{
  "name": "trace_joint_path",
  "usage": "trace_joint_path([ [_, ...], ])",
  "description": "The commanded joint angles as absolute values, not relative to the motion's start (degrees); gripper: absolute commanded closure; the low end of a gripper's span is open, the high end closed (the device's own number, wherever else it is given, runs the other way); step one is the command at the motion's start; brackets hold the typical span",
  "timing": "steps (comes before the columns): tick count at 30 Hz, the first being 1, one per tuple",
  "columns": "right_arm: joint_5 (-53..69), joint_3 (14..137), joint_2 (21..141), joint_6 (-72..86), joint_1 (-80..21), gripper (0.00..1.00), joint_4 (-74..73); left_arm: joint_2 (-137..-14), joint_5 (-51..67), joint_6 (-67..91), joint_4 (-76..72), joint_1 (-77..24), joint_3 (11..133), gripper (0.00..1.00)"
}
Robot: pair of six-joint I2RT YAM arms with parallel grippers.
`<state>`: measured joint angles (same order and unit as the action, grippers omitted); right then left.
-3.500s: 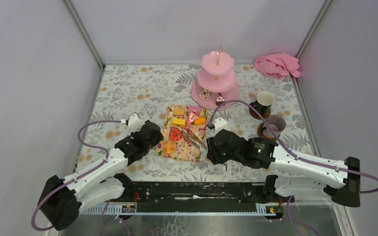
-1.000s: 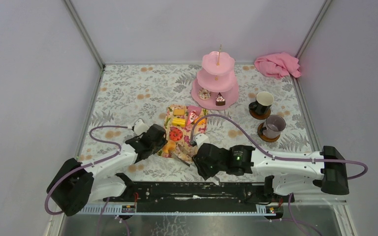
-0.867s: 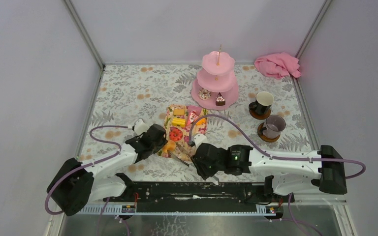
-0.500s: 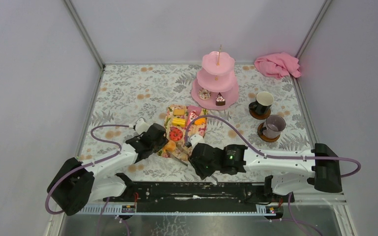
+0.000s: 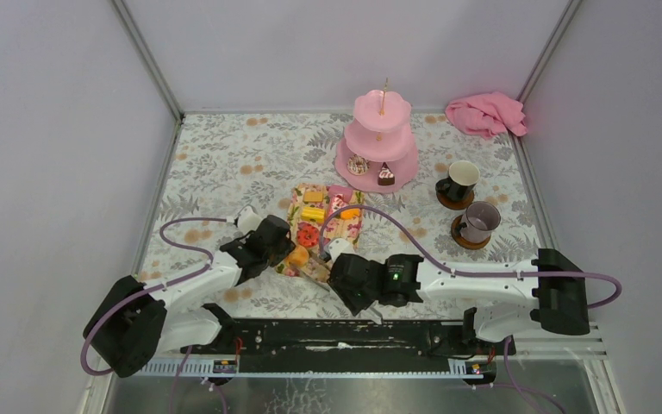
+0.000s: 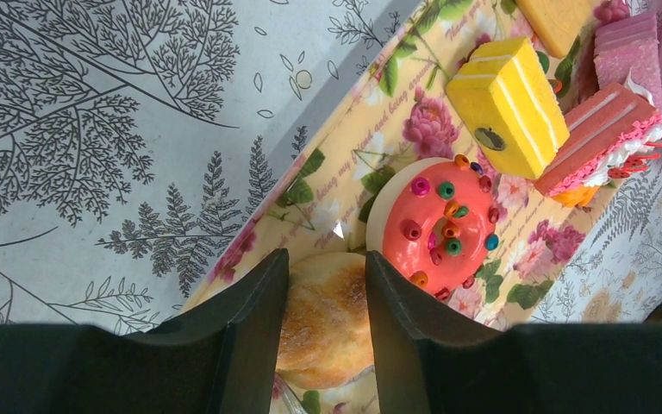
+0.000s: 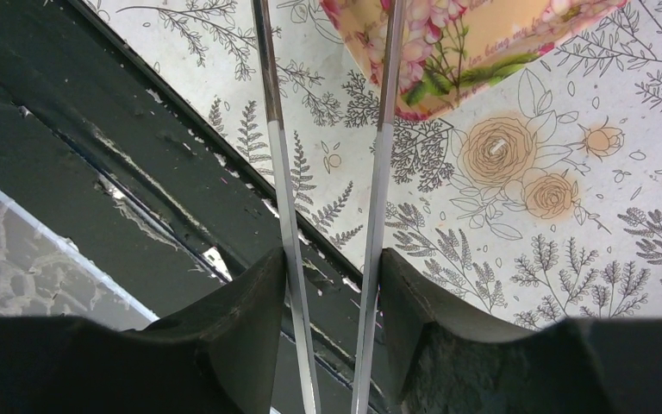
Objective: Serve the afternoon tea
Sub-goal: Pick up the desert from the tray.
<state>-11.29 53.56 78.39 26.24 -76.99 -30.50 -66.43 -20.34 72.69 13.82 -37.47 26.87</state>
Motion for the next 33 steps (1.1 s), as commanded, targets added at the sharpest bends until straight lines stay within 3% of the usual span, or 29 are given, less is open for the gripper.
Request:
trace_joint_path([
  [1, -14.8, 57.3, 78.6, 25.1, -77.3, 0.51, -27.8, -66.5, -18.7, 72.2, 11.4, -37.4, 26.5, 0.55],
  [14, -13.7, 57.3, 80.4, 24.2, -75.1, 0.51, -26.3, -67.0, -17.5, 72.2, 10.1, -37.4, 25.9, 0.56],
  [24, -13.9, 56.5, 77.4, 25.3, -75.1, 0.69, -27.7, -64.1, -22.3, 74.4, 14.3, -37.4, 27.4, 0.50],
  [33, -11.6, 58.6, 72.3, 23.7, -75.1, 0.77, -28.6, -58.1, -30.3, 77.1, 17.9, -37.4, 29.5, 0.45],
])
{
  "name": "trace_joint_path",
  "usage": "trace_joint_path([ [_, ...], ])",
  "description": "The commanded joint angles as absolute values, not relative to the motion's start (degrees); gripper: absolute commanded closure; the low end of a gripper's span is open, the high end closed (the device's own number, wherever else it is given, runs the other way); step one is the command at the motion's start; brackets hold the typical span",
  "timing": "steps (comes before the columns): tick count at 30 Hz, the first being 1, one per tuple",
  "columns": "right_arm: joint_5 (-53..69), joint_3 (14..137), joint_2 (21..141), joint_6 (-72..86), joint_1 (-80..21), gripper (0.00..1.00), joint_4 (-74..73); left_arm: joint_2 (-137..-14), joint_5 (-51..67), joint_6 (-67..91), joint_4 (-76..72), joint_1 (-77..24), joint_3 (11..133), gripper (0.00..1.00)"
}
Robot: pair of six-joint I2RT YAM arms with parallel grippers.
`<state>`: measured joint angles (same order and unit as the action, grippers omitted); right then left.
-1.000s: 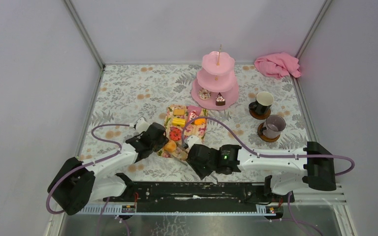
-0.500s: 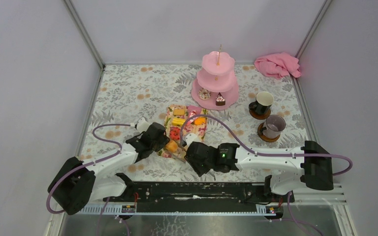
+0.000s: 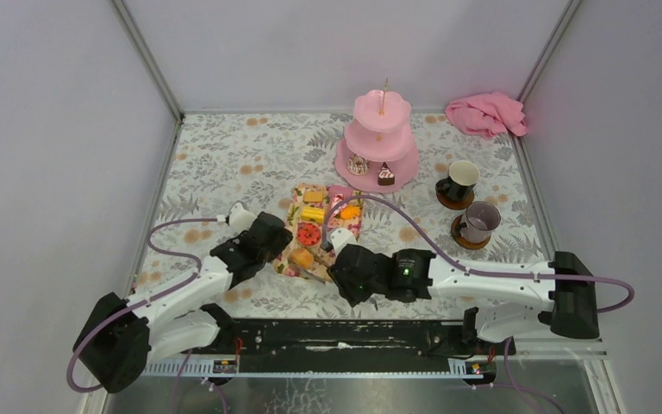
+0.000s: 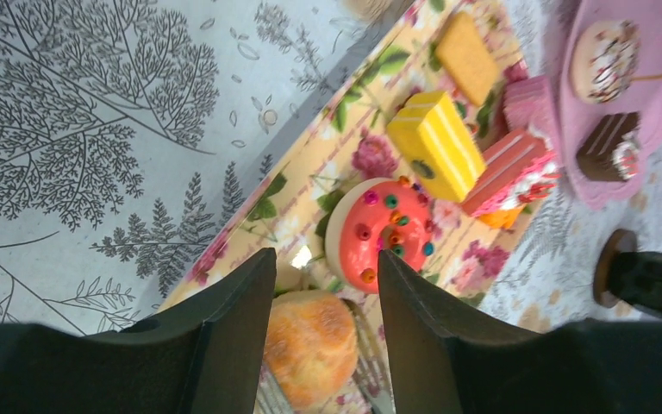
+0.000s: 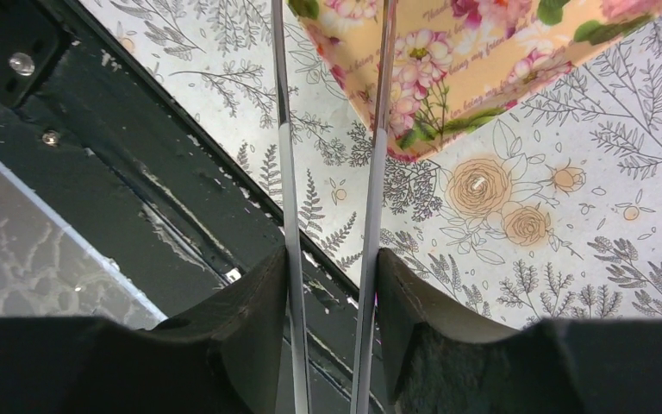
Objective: Serve the afternoon tea
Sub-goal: Pick up the desert from the tray.
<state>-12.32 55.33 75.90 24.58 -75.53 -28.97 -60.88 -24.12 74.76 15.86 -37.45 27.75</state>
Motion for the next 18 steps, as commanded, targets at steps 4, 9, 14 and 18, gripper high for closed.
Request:
trace_joint_path([
  [4, -10.6, 59.7, 70.0, 24.3, -75.1, 0.77, -29.6, -55.4, -32.6, 77.0, 18.2, -37.4, 29.4, 0.45],
  [9, -10.3, 60.2, 67.3, 25.7, -75.1, 0.79, -30.6, -55.6, -33.2, 75.9, 18.1, -37.3, 30.2, 0.45],
  [14, -11.3, 60.4, 65.6, 27.0, -75.1, 0.80, -31.6, -55.9, -33.4, 75.1, 17.6, -37.4, 30.4, 0.45],
  [18, -12.2, 60.8, 63.9, 28.1, -75.1, 0.80, -32.7, -55.7, -33.6, 73.5, 16.7, -37.4, 30.4, 0.45],
])
